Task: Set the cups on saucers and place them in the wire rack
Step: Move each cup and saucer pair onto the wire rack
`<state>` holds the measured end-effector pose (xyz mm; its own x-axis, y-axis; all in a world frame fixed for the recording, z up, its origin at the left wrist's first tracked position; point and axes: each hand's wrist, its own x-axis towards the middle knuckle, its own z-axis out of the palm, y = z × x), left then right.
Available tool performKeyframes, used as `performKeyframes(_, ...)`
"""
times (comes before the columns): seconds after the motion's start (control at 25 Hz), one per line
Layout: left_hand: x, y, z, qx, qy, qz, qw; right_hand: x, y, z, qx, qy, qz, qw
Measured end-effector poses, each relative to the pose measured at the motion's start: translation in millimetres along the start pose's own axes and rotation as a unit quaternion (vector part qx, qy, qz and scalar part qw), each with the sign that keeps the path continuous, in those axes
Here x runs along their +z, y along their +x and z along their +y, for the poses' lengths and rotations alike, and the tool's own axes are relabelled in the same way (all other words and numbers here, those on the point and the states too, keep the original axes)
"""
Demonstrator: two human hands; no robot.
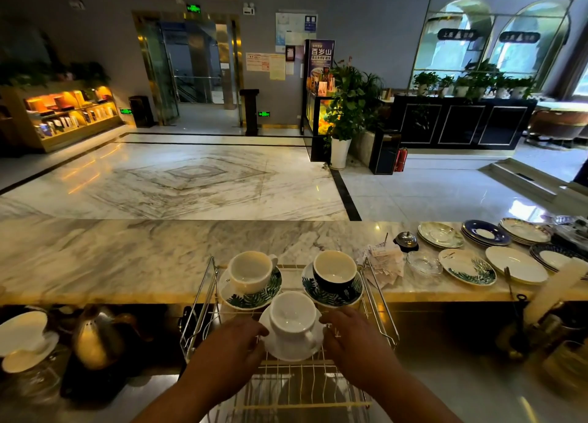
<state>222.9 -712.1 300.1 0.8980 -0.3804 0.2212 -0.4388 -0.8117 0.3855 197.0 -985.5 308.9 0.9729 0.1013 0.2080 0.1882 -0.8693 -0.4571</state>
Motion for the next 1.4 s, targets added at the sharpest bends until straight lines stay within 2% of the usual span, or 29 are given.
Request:
performKeyframes(0.52,-4.7,37.8,-4.3,-0.079,-0.037,-0.011,0.996,-5.0,29.9,-2.8,0.022,0.059,-0.012,0.998)
performKeyframes(0.8,0.8,31.9,5.7,-0.131,-0.112,0.010,0.985,4.9,28.4,-13.8,0.071,0.173,-0.041,0.981)
performKeyframes(0.96,4.0,24.5,15.5,-0.141,-0.159,0.032,0.977,10.4,28.6,-17.4,0.096,0.185,-0.007,0.978)
performKeyframes(1.4,6.9,39.6,13.4,-0.155,-0.139,0.002,0.978,12.9,8.0,-24.8,0.111,0.200,-0.013,0.973)
